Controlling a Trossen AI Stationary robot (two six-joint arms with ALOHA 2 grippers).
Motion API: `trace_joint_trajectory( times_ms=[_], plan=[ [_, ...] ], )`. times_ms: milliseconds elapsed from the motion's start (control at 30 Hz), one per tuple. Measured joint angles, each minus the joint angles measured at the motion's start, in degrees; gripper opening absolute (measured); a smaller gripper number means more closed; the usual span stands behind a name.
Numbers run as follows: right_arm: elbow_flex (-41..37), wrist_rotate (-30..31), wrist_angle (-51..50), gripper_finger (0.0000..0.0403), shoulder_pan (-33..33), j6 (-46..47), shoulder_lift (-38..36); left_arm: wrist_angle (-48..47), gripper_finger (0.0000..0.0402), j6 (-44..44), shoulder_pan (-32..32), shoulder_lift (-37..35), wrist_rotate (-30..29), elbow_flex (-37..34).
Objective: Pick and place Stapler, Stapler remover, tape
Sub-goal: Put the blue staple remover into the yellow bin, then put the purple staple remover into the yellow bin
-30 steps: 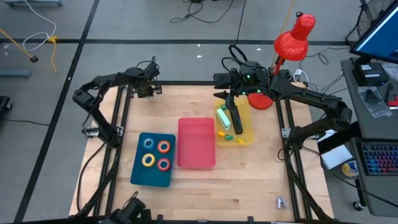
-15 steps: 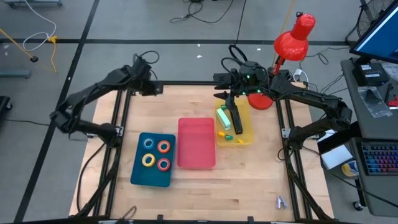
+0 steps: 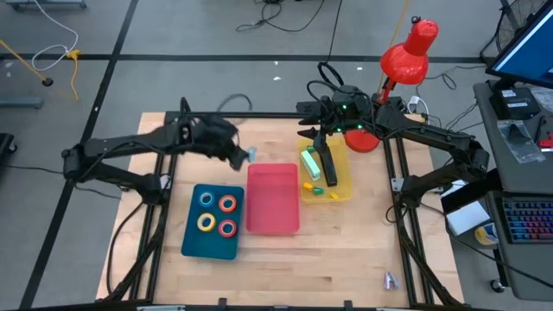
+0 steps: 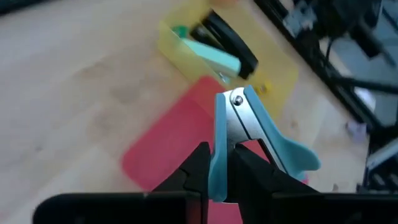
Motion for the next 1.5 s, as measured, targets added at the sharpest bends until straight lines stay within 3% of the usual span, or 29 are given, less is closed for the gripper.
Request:
trace_joint_trajectory(
  times_ms=[167, 300, 433, 633, 967, 1200, 1500],
  plan=[
    [0.0, 0.0, -1.4, 0.0155, 0.0, 0.0, 0.0, 2.5, 0.0041, -3.0, -7.2, 4.6, -2.8, 0.0],
    [0.0, 0.0, -1.5, 0.0155, 0.0, 0.0, 0.0, 4.5, 0.0053, -6.2, -10.8, 9.6, -4.9, 0.0],
    [0.0, 0.0, -2.7, 0.0155, 0.0, 0.0, 0.0, 6.5, 0.0061, -8.2, -12.9, 14.7, -5.4, 0.4],
    [0.0, 0.0, -4.3, 0.0155, 0.0, 0.0, 0.0, 6.6, 0.004, -6.2, -14.3, 22.8, -8.0, 5.7],
    [0.0, 0.0, -6.8, 0.0155, 0.0, 0.0, 0.0, -9.8, 0.007, -4.3, -13.4, 35.5, -11.2, 15.8],
    [0.0, 0.0, -7.2, 0.0155, 0.0, -0.1, 0.0, -9.6, 0.0075, -3.0, -12.8, 38.4, -6.6, 16.1],
    [0.0, 0.0, -7.2, 0.0155, 0.0, -0.2, 0.0, -9.2, 0.0083, -3.3, -12.7, 38.2, -7.2, 16.1]
  ],
)
